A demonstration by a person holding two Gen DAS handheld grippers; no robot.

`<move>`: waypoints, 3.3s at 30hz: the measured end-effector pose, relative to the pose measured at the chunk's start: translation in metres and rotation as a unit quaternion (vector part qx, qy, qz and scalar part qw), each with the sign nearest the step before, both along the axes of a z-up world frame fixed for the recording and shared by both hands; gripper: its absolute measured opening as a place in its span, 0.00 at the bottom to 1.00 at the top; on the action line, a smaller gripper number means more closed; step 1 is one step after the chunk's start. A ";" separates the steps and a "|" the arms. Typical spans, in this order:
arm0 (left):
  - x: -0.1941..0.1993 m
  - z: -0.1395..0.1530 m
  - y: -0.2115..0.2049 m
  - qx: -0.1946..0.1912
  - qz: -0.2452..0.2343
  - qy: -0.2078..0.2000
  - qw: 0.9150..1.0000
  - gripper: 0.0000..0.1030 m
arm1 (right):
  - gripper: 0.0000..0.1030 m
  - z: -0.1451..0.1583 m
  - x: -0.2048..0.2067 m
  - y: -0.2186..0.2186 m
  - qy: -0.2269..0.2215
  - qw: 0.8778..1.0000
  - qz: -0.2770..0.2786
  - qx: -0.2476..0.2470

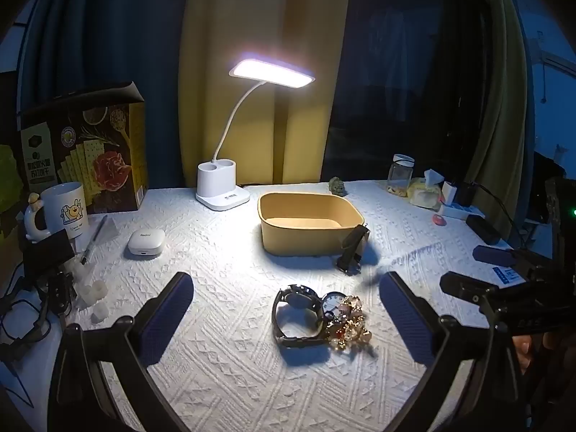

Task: Organize jewelry

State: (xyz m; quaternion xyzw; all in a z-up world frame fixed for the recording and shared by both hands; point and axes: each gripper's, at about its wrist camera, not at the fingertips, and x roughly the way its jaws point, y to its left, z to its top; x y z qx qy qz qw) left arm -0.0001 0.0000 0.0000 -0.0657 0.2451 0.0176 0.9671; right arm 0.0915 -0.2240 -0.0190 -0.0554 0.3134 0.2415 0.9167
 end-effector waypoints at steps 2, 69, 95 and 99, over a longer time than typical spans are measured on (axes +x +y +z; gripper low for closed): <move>0.000 0.000 0.000 0.002 0.001 0.001 1.000 1.00 | 1.00 0.001 0.000 -0.001 -0.001 1.000 0.000 0.000; -0.002 -0.001 0.001 -0.010 -0.001 0.001 1.000 1.00 | 1.00 -0.002 0.000 0.006 0.005 1.000 0.001 0.000; 0.013 -0.009 0.002 -0.013 -0.006 0.021 1.000 1.00 | 1.00 -0.011 0.017 0.009 0.025 1.000 0.000 -0.001; 0.031 -0.021 0.001 -0.017 -0.010 0.048 0.999 1.00 | 1.00 -0.018 0.029 0.005 0.038 0.999 -0.004 0.001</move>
